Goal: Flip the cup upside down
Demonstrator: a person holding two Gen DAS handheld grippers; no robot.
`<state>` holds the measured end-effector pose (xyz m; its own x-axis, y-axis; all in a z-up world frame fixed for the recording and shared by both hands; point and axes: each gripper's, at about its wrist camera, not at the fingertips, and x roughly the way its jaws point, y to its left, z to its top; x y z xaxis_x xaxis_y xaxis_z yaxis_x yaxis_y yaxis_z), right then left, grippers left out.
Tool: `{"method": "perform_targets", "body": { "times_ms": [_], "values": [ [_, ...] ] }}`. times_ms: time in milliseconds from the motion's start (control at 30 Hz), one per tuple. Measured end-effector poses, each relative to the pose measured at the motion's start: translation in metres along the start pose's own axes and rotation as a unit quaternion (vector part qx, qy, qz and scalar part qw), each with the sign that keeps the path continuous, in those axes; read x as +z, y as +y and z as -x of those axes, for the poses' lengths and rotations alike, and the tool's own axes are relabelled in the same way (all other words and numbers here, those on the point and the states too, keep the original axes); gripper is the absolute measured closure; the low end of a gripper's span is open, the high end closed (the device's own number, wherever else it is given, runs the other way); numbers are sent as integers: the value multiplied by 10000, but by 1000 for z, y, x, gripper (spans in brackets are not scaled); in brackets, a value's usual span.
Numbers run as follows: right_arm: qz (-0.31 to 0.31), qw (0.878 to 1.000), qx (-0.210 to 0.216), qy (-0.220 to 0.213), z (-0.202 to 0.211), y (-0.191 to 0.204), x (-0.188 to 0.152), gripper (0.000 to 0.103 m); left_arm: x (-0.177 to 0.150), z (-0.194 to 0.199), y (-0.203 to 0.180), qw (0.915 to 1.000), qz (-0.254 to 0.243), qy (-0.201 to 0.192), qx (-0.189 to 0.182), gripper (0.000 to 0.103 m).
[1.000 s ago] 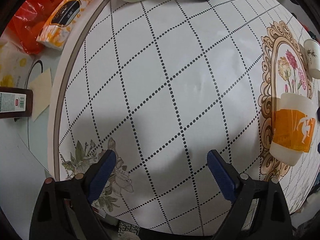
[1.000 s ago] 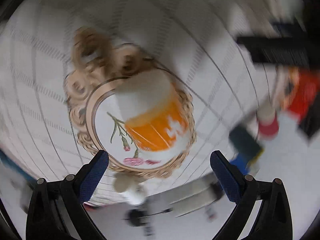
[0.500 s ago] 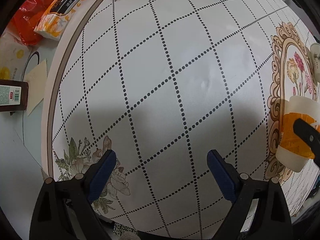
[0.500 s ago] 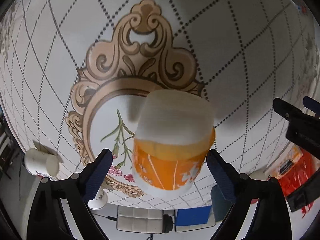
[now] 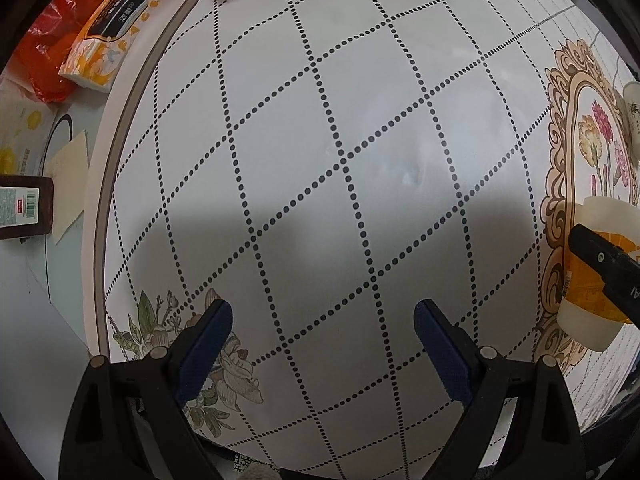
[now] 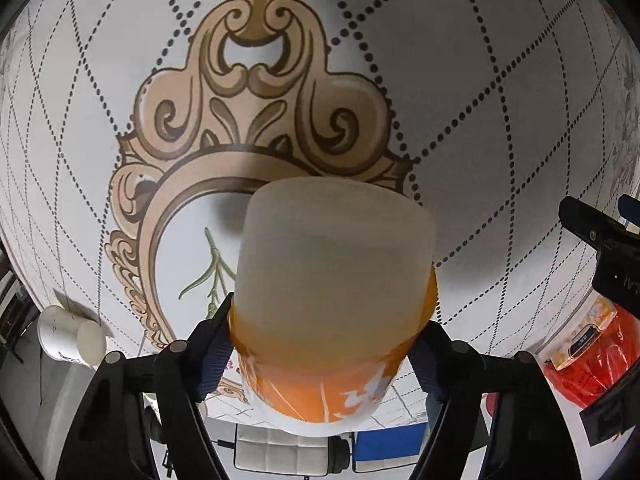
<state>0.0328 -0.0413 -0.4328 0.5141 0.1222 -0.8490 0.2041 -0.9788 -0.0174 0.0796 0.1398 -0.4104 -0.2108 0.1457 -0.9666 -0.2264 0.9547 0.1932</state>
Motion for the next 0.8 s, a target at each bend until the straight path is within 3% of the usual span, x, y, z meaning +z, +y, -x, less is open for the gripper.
{"method": "perform_targets", "body": {
  "times_ms": [133, 500, 700, 800],
  "values": [
    [-177, 9998, 29, -26, -9, -15, -15, 27, 6, -4, 1, 10000, -27, 1, 5, 10],
    [-569, 9983, 51, -75, -13, -47, -12, 29, 27, -4, 8, 9999, -120, -39, -17, 10],
    [-1174, 9928, 237, 1, -16, -79, 7, 29, 36, -3, 4, 9998, -202, -74, -10, 10],
    [-1696, 9843, 488, -7, -13, -97, 3, 29, 41, -1, -1, 9996, -257, -127, 9, 10]
  ]
}}
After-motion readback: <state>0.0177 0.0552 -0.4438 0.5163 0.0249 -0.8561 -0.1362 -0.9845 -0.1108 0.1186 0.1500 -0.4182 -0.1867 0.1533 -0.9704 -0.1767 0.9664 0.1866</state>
